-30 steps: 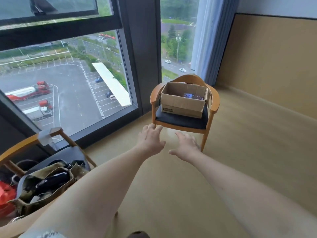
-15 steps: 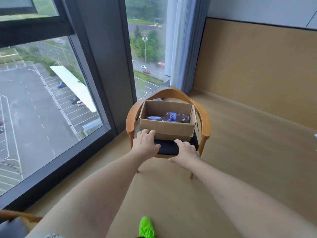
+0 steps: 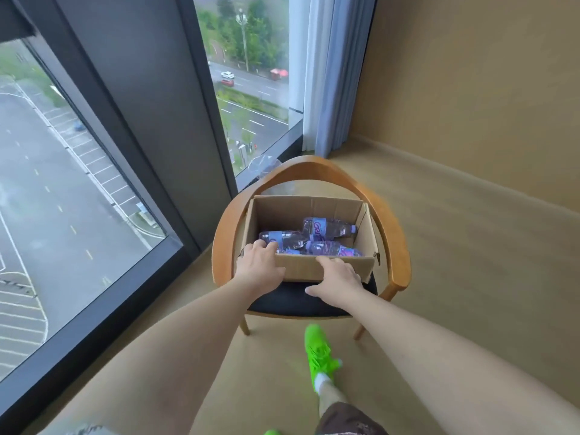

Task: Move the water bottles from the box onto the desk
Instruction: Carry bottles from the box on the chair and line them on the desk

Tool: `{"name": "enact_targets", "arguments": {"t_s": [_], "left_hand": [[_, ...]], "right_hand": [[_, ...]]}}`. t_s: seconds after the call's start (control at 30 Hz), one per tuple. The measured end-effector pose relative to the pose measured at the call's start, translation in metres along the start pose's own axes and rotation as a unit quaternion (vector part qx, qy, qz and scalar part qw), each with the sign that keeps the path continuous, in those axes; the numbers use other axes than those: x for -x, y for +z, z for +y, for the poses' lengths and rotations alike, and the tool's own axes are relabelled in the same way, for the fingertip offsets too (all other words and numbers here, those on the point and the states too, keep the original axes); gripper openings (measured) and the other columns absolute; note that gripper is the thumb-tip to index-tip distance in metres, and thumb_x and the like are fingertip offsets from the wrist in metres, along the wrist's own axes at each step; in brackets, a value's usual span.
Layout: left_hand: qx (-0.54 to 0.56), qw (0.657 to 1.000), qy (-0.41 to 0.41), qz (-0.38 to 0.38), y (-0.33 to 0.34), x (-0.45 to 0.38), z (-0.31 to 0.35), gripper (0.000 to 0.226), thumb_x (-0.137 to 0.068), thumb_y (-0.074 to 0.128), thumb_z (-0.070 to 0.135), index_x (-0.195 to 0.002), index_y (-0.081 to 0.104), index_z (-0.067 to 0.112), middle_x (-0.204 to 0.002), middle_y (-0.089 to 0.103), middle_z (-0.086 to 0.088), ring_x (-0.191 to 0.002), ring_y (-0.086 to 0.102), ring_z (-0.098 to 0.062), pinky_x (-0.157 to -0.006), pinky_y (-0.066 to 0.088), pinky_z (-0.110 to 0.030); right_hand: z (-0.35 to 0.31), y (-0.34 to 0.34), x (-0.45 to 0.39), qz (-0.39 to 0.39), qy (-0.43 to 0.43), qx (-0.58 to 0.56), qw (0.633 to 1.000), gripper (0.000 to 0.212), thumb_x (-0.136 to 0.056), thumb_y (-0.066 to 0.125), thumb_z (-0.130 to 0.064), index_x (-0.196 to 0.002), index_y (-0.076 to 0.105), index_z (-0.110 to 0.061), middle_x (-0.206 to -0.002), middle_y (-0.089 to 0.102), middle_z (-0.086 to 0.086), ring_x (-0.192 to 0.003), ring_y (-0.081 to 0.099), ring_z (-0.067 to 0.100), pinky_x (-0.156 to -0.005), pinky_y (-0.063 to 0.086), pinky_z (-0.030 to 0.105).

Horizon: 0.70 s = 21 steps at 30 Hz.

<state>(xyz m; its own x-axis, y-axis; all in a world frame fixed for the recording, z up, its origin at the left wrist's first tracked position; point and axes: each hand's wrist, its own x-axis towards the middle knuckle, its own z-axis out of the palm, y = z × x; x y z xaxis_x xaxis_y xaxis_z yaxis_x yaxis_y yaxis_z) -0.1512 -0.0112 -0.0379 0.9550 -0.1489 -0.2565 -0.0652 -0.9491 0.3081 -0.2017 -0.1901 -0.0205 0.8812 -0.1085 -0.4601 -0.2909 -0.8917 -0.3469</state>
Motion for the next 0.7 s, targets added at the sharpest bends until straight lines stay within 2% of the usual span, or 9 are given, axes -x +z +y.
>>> {"name": "enact_targets", "arguments": {"t_s": [0.1, 0.17, 0.33, 0.5, 0.63, 0.7], "left_hand": [[0.000, 1.000, -0.007, -0.010, 0.005, -0.054, 0.005, 0.047, -0.090, 0.063, 0.040, -0.133, 0.052, 0.025, -0.130, 0.050, -0.003, -0.126, 0.045, -0.030, -0.099, 0.047, -0.047], [0.001, 1.000, -0.014, -0.024, 0.010, -0.091, 0.010, 0.051, -0.090, 0.064, 0.041, -0.136, 0.051, 0.025, -0.133, 0.049, -0.003, -0.127, 0.045, -0.030, -0.099, 0.048, -0.047], [-0.013, 0.996, -0.042, -0.077, 0.029, -0.169, 0.021, 0.059, -0.093, 0.064, 0.039, -0.147, 0.045, 0.025, -0.143, 0.047, -0.005, -0.133, 0.041, -0.030, -0.101, 0.044, -0.047], [-0.018, 0.987, -0.078, -0.137, 0.057, -0.222, 0.024, 0.058, -0.094, 0.063, 0.039, -0.147, 0.045, 0.022, -0.141, 0.048, -0.005, -0.134, 0.041, -0.031, -0.105, 0.044, -0.049], [-0.036, 0.980, -0.065, -0.183, 0.086, -0.253, 0.022, 0.056, -0.090, 0.066, 0.039, -0.140, 0.050, 0.018, -0.136, 0.050, -0.009, -0.135, 0.041, -0.033, -0.106, 0.041, -0.050], [-0.054, 0.977, -0.058, -0.197, 0.100, -0.264, 0.022, 0.057, -0.089, 0.066, 0.035, -0.140, 0.050, 0.018, -0.143, 0.049, -0.009, -0.140, 0.036, -0.032, -0.111, 0.036, -0.053]], "right_hand": [[0.003, -0.015, -0.063, -0.008, 0.002, -0.003, 1.000, 0.078, -0.084, 0.075, -0.050, -0.150, 0.041, -0.026, -0.144, 0.049, 0.008, -0.135, 0.045, 0.033, -0.106, 0.043, 0.045], [0.006, -0.023, -0.105, -0.019, 0.003, -0.011, 1.000, 0.074, -0.084, 0.075, -0.049, -0.147, 0.043, -0.025, -0.141, 0.051, 0.009, -0.134, 0.045, 0.034, -0.106, 0.043, 0.044], [0.018, -0.031, -0.190, -0.091, 0.035, -0.024, 0.995, 0.079, -0.088, 0.074, -0.046, -0.154, 0.036, -0.024, -0.147, 0.047, 0.009, -0.138, 0.041, 0.034, -0.107, 0.044, 0.048], [0.038, -0.014, -0.251, -0.155, 0.071, -0.018, 0.985, 0.077, -0.086, 0.075, -0.048, -0.150, 0.040, -0.023, -0.146, 0.049, 0.009, -0.136, 0.043, 0.034, -0.106, 0.044, 0.048], [0.053, 0.011, -0.288, -0.177, 0.083, 0.008, 0.981, 0.073, -0.085, 0.074, -0.049, -0.146, 0.043, -0.025, -0.143, 0.050, 0.009, -0.134, 0.042, 0.035, -0.107, 0.039, 0.047], [0.060, 0.023, -0.301, -0.181, 0.084, 0.039, 0.979, 0.069, -0.084, 0.074, -0.044, -0.144, 0.045, -0.024, -0.141, 0.050, 0.011, -0.132, 0.041, 0.035, -0.106, 0.035, 0.048]]}}
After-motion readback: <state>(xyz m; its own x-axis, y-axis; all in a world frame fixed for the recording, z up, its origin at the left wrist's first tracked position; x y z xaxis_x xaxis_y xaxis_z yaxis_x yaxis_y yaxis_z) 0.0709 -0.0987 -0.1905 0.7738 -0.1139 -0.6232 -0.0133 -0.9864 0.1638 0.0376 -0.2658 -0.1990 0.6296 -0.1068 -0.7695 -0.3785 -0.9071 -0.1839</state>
